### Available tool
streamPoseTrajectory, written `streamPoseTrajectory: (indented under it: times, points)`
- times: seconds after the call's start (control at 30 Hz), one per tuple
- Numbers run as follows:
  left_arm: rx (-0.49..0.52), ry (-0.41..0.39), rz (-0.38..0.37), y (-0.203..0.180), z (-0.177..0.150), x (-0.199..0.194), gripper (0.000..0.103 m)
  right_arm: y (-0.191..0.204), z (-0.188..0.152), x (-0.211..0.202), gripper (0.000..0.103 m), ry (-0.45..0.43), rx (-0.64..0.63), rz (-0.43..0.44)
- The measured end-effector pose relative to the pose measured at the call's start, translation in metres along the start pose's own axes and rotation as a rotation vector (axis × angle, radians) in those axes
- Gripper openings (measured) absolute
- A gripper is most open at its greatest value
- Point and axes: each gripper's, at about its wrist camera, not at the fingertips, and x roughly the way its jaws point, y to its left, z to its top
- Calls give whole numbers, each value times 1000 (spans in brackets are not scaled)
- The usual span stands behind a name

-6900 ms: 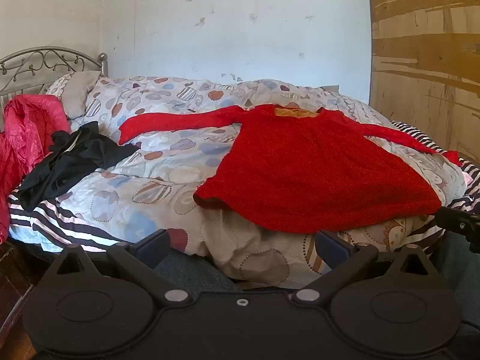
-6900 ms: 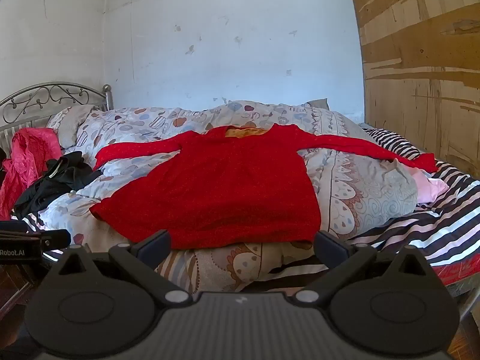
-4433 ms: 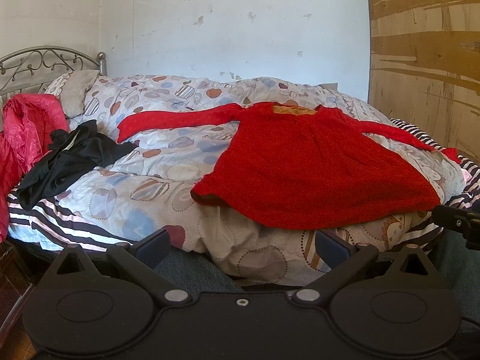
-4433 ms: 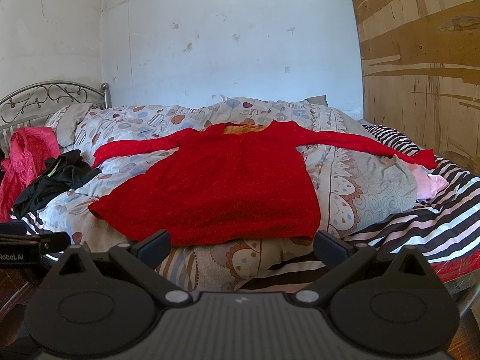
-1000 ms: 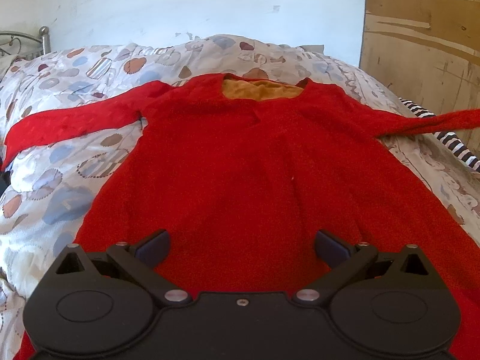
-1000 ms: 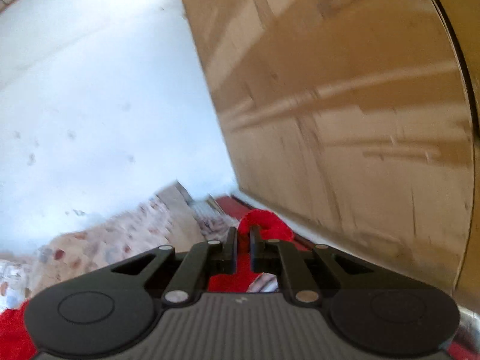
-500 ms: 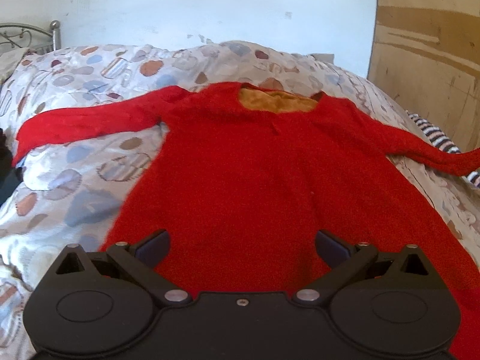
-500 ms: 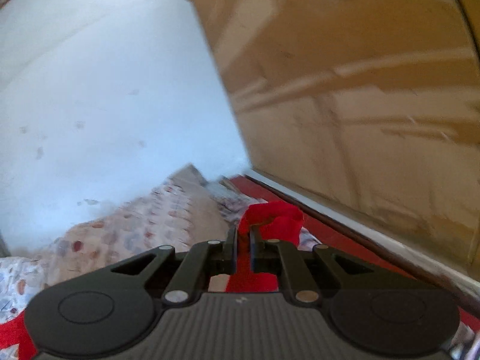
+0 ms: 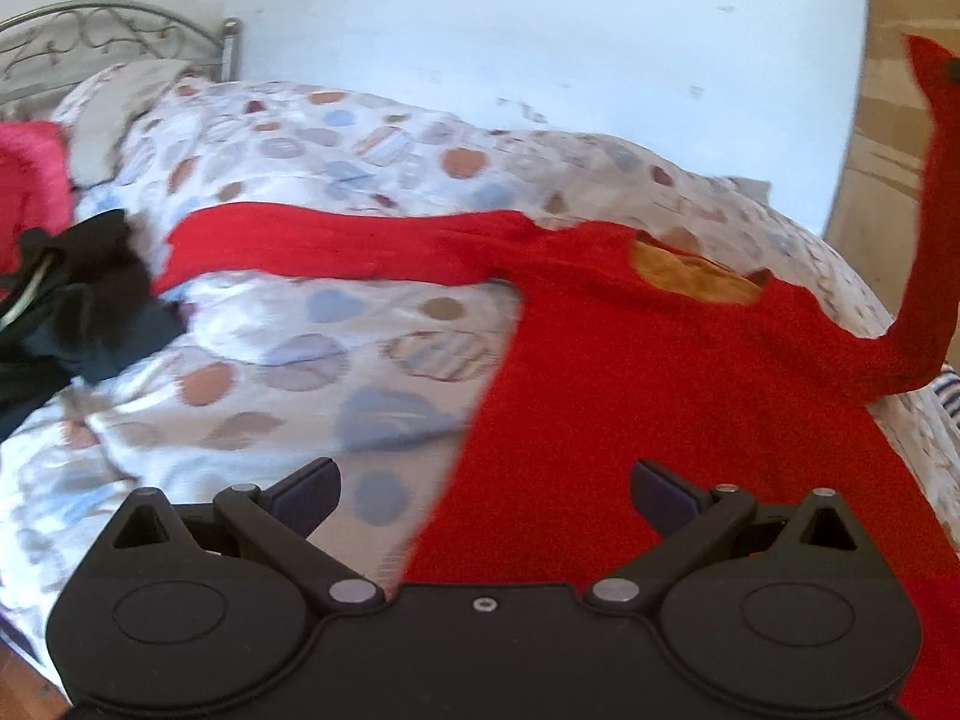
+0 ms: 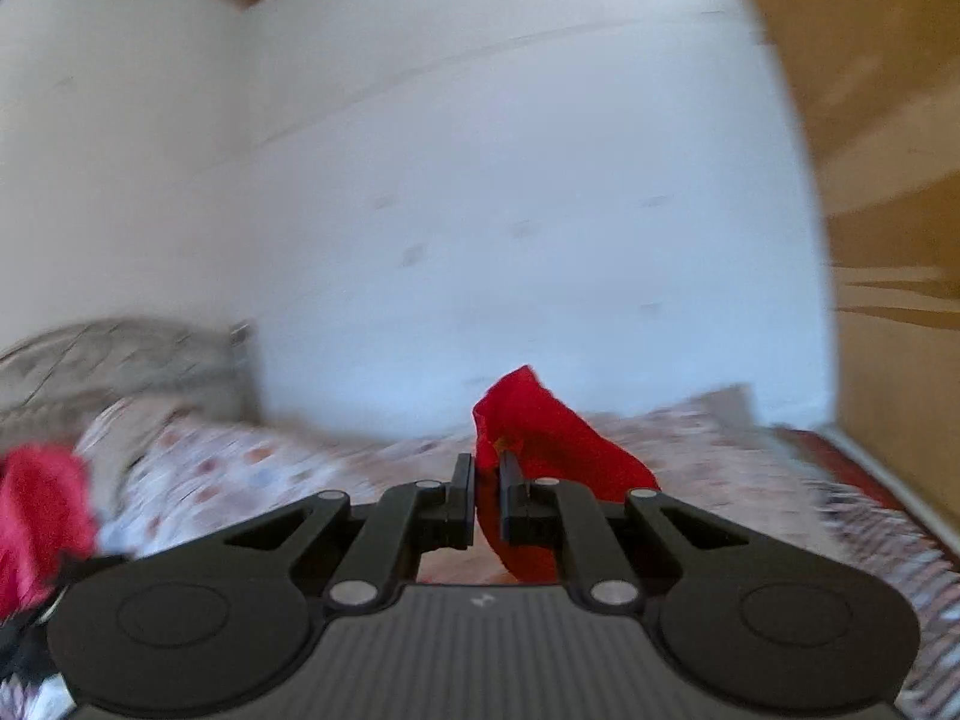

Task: Fold small clothes
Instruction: 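Lift the sleeve with the right tool and lay it across the sweater body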

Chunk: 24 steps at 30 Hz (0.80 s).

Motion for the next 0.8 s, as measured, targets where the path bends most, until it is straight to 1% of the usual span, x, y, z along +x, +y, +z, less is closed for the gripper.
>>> streamPoseTrajectory:
  times: [0.07,0.1,0.2,0.27,0.33,0.37,0.47,0.5,0.57,0.6,0.63,0.7,0.77,0.8]
  points:
    - [-26,-6,32,16,0,-5,102,37,-19,16,9,52,-36,70]
    - [-40,-11,57,23,0,-7,102,54,-33,23,9,92,-57,105]
    - [-61,-42,162,42,-3,-16,102,100,-77,35,9,202,-126,187]
    - [-65,-55,215,53,-5,-20,102,125,-105,37,9,273,-159,236]
    - [-66,-57,236,62,-7,-22,102,147,-133,30,9,336,-193,270]
    - [-72,-53,240,65,-7,-21,102,162,-146,20,9,363,-216,278]
    - [-87,-41,244,71,-8,-18,102,174,-179,9,10,420,-282,301]
    - [-89,-40,241,71,-9,-16,102,180,-186,5,13,431,-294,308]
    - [-96,-35,225,69,-9,-13,102,183,-191,-4,16,449,-289,342]
    - [-98,-35,217,68,-9,-12,103,179,-187,-7,32,453,-286,347]
    - [-98,-35,209,65,-10,-10,102,175,-186,-15,53,445,-287,347]
    - [-93,-38,185,58,-10,-6,102,159,-180,-30,68,417,-297,330]
    - [-76,-45,151,48,-7,0,102,140,-170,-37,73,403,-321,290]
    - [-64,-47,134,42,-5,4,102,131,-167,-34,80,399,-332,258]
